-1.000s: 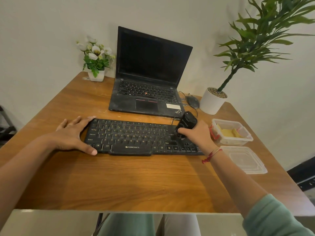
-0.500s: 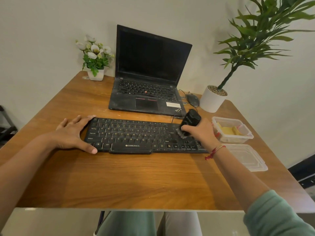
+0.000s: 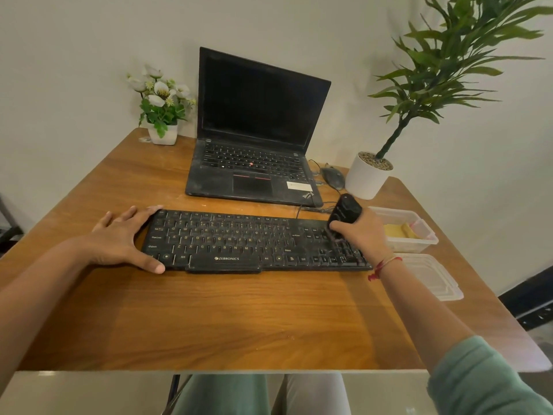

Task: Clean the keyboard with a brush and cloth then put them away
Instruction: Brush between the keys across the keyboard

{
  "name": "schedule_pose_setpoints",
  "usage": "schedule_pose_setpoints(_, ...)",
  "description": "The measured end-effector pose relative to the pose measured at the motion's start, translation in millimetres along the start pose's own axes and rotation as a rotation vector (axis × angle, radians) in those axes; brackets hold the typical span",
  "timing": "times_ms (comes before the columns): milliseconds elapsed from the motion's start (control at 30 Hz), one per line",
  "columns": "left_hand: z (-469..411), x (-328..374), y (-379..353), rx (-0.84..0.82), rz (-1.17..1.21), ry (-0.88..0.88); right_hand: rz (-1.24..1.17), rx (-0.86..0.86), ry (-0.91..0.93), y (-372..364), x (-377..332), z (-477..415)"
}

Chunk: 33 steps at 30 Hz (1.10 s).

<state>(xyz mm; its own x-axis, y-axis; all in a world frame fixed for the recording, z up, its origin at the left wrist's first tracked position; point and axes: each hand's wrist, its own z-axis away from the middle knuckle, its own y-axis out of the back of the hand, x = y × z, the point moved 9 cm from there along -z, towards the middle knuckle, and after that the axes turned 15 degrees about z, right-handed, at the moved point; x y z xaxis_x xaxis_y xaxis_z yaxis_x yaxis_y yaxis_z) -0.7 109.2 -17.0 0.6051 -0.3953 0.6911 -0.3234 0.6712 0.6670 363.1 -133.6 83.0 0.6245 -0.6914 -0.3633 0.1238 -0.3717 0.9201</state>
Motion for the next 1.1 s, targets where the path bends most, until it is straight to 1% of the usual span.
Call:
schedule_pose_setpoints(67,0,1,0,0.001,-0.002,0.001,0.006,-0.056,0.082,-15,-19,7)
schedule_pose_setpoints(133,0,1,0,0.004,0.001,0.005,-0.139,-0.160,0.104,-32,-29,13)
schedule_pose_setpoints(167,0,1,0,0.002,0.000,0.007,-0.178,-0.172,0.093,-33,-31,13)
schedule_pose_setpoints(267,0,0,0,-0.004,0.009,0.003,-0.081,-0.066,0.071,-18,-26,1)
schedule_pose_setpoints(333,0,-1,0,-0.005,0.006,-0.001,-0.080,0.010,0.048,-9,-28,-3)
schedule_pose_setpoints(400,0,-1,0,-0.006,-0.001,0.002,-0.087,-0.020,0.066,-18,-40,1)
schedule_pose_setpoints(467,0,0,0,-0.007,-0.002,0.002,-0.092,-0.098,0.107,-33,-54,7)
schedule_pose_setpoints(533,1,1,0,-0.002,0.000,0.001,-0.174,-0.154,0.090,-38,-56,6)
schedule_pose_setpoints(567,1,2,0,0.001,0.000,0.001,-0.161,-0.140,0.080,-34,-54,2)
schedule_pose_setpoints(633,2,3,0,0.002,0.004,0.003,-0.036,-0.050,0.091,-23,-51,-7)
schedule_pose_setpoints(667,2,3,0,0.003,0.008,0.000,-0.013,-0.024,0.109,-22,-52,-10)
schedule_pose_setpoints(700,2,3,0,0.002,0.010,-0.004,-0.002,-0.030,0.138,-24,-58,-10)
schedule_pose_setpoints(767,2,3,-1,-0.001,0.012,-0.006,-0.009,-0.112,0.189,-36,-72,-9)
schedule_pose_setpoints(833,3,4,0,0.003,0.016,0.005,-0.048,-0.178,0.166,-41,-74,-14)
schedule_pose_setpoints(867,3,4,0,0.005,0.018,0.008,-0.034,-0.181,0.146,-39,-70,-19)
schedule_pose_setpoints(967,3,2,0,0.004,0.014,0.012,0.100,-0.079,0.079,-16,-48,-38)
schedule_pose_setpoints(1033,2,0,0,0.004,0.012,0.004,0.063,-0.068,0.035,-13,-41,-43)
schedule_pose_setpoints(1100,2,0,0,0.005,0.009,-0.003,-0.046,-0.146,0.030,-25,-47,-39)
